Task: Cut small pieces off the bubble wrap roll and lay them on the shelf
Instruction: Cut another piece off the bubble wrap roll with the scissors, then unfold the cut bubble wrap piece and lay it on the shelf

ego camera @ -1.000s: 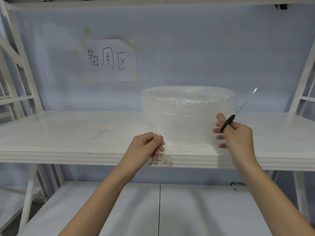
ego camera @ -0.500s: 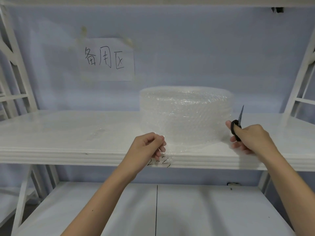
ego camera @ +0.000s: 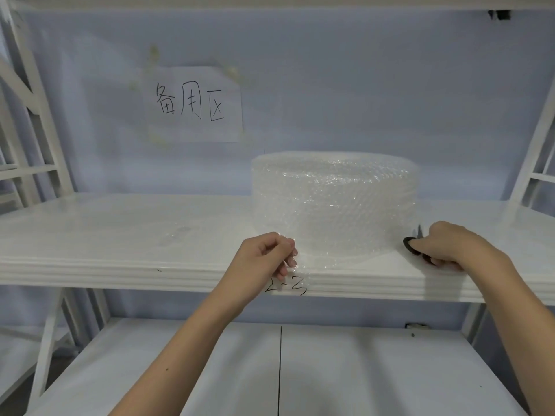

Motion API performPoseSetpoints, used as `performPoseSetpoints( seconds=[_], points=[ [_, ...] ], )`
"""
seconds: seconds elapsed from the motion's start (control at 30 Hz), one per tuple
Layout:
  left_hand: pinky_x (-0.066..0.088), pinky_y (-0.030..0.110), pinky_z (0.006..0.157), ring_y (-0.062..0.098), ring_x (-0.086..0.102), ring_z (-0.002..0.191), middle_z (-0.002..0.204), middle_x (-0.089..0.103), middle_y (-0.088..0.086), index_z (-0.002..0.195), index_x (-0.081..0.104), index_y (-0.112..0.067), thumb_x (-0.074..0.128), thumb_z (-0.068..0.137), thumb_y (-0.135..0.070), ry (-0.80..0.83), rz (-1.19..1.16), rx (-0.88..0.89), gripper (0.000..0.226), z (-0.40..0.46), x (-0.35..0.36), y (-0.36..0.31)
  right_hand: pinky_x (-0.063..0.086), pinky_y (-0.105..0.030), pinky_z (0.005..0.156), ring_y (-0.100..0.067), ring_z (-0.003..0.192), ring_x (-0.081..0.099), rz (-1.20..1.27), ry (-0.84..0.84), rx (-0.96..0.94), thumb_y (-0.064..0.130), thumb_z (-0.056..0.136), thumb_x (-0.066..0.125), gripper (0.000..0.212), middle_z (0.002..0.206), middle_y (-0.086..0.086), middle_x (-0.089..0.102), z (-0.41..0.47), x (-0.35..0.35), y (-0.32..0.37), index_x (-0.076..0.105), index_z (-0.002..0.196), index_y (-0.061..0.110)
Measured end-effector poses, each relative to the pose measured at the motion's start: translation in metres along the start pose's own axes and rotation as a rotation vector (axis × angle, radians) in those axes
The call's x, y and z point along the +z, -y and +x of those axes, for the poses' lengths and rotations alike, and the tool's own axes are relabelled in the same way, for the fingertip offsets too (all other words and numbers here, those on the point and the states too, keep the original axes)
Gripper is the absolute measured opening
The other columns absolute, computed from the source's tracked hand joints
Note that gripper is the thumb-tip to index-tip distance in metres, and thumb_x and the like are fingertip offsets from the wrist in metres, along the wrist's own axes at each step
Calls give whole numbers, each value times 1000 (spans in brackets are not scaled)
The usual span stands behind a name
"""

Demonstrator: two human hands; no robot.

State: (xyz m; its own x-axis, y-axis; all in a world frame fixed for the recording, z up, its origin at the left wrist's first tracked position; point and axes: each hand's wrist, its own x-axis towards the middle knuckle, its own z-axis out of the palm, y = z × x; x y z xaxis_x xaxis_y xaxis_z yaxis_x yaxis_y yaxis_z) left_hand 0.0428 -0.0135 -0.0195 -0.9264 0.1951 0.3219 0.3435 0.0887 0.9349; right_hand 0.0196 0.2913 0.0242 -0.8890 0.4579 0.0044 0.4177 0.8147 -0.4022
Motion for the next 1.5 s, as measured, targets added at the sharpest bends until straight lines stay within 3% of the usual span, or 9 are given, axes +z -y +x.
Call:
performPoseSetpoints(
  seconds=[0.23,0.3,0.47,0.57,0.7,0.77,0.87,1.1,1.5],
  points=[
    [50,20,58,11,55,56,71,70,-2,78,71,-8,59,95,-15,-3,-17,9,23,1,-3,0,43,-22,51,-19,31,53,46,-83,-23,28,90,55,34,51,-9,71,-1,1,3,55,67,3],
    [52,21,60,10,57,57,74,73,0,82,73,-5,61,94,-15,-1,-34,13,20,1,-4,1,46,-25,54,-23,40,58,35,-149,-44,25,91,51,33,55,-13,71,-5,4,4,52,65,3],
    [54,22,62,10,60,57,72,76,4,97,74,-11,67,91,-13,-21,-72,41,10,1,-9,-1,34,-27,50,-26,52,48,-39,-417,-215,30,91,47,45,57,-11,53,-35,5,21,41,54,6],
    [55,23,61,12,59,54,71,75,6,103,72,-18,66,91,-11,-43,-90,59,15,3,-14,-3,40,-32,53,-33,52,54,50,-460,-410,38,90,46,50,52,-14,54,-68,6,50,41,50,8],
    [53,21,59,10,57,53,69,72,1,99,76,-15,64,92,-7,-74,-72,92,16,3,-21,-6,52,-32,56,-14,42,58,555,-85,-639,35,90,55,39,56,-8,68,-110,20,95,66,65,6],
    [53,20,60,10,57,54,70,71,0,95,77,-14,64,91,-5,-87,-65,95,17,3,-26,-6,58,-35,60,-15,51,63,703,89,-660,33,90,57,28,67,-5,72,-119,32,112,70,78,12],
    [55,22,64,12,58,58,73,71,1,88,79,-15,66,89,-3,-99,-68,103,17,1,-33,-6,62,-38,70,-18,67,67,825,241,-614,33,94,52,26,85,-6,72,-119,48,127,70,94,15],
    [59,30,79,16,69,80,91,79,3,93,79,-11,70,88,-10,-147,-46,128,11,1,-51,-1,60,-42,81,-27,72,70,1019,605,-402,45,90,59,48,81,-15,71,-104,63,148,67,105,0],
    [56,18,80,8,73,76,84,78,1,106,76,-16,61,91,-3,-149,-33,81,25,4,-70,4,57,-24,66,-14,65,64,1090,697,-477,13,86,69,26,84,-11,69,-93,87,166,71,105,-5]
  ],
)
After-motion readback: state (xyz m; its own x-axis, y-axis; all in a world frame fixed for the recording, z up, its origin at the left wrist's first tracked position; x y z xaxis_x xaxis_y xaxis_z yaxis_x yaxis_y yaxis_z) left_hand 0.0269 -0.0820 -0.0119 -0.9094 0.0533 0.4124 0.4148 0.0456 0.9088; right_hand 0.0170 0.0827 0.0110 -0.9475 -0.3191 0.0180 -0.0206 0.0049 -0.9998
